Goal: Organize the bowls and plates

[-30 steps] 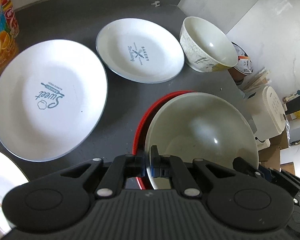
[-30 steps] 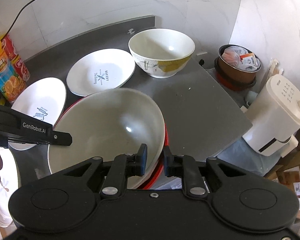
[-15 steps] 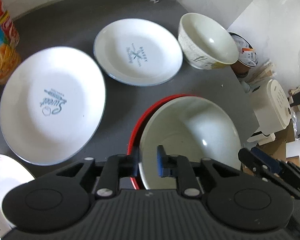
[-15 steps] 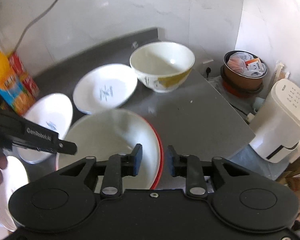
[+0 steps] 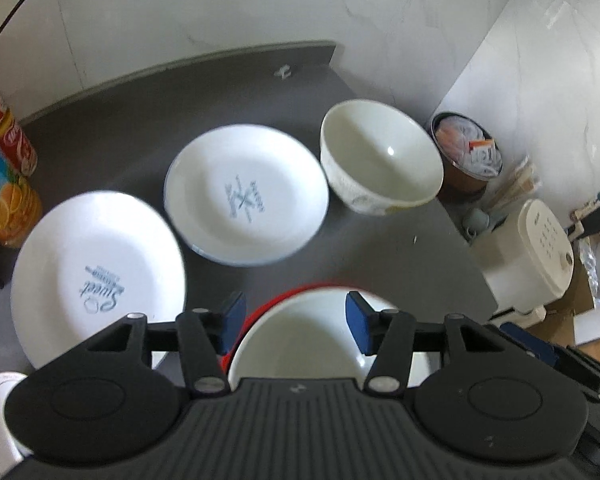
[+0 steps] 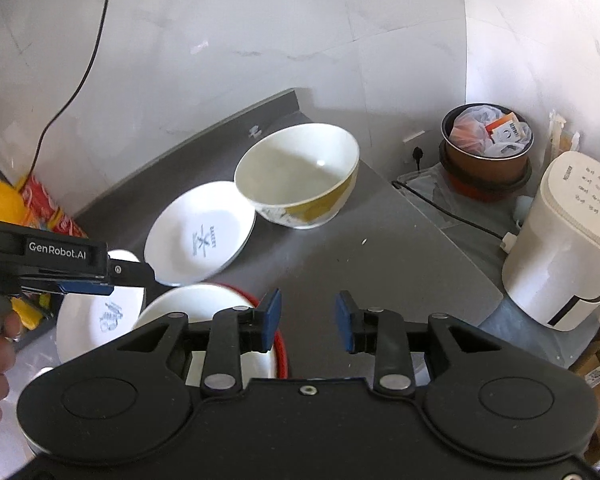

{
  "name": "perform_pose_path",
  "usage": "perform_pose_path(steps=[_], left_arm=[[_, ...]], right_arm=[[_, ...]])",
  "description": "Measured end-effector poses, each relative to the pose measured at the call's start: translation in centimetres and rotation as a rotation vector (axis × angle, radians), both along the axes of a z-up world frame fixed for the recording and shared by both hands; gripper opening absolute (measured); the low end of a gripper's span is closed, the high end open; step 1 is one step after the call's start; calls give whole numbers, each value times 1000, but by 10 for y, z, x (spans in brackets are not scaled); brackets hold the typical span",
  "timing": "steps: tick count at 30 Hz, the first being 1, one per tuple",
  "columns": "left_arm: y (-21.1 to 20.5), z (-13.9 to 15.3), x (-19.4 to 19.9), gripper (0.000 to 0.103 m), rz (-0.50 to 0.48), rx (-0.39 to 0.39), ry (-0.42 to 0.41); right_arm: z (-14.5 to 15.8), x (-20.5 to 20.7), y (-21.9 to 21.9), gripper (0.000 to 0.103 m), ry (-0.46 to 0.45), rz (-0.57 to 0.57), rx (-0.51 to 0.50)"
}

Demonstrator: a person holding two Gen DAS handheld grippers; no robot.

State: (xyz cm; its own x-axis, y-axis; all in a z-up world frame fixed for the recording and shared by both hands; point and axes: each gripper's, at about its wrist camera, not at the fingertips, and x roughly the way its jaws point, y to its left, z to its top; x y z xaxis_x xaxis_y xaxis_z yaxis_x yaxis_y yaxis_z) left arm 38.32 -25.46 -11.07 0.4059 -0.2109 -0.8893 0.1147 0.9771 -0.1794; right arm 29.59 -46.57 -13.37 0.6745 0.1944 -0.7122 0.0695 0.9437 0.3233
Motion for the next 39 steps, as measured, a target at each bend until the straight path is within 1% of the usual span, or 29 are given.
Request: perform_pose_path(steps=[7,13,20,26,29,31,34,37,39], left_arm=[[-18,4,22,53,55,-9,-37],[-26,-4,46,53,121,-5,-34],[-37,-15,74,53,182,-1,-42],[-46,-31,100,52,215,-18,-21],[-48,-40,112,49,226,-25,-10],[-48,-46,121,49,236,-32,1],[-47,-55,132,47,240,-18,21],[-47,-63,138,43,235,-16,31],[-49,-68,143,38,237,-11,38]], right_arm=[[-5,28,-28,31,-6,8,54],[-7,60,-46,31,-20,36,77],[-16,100,-59,31,-13,73,98],[-28,131,-64,35,8,80,127],[-36,143,-63,35,26,87,135],[-40,150,-62,35,34,92,139],[-47,160,-62,35,54,96,148],[-54,170,-58,35,70,105,142],[-58,176,-56,35,87,106,142]])
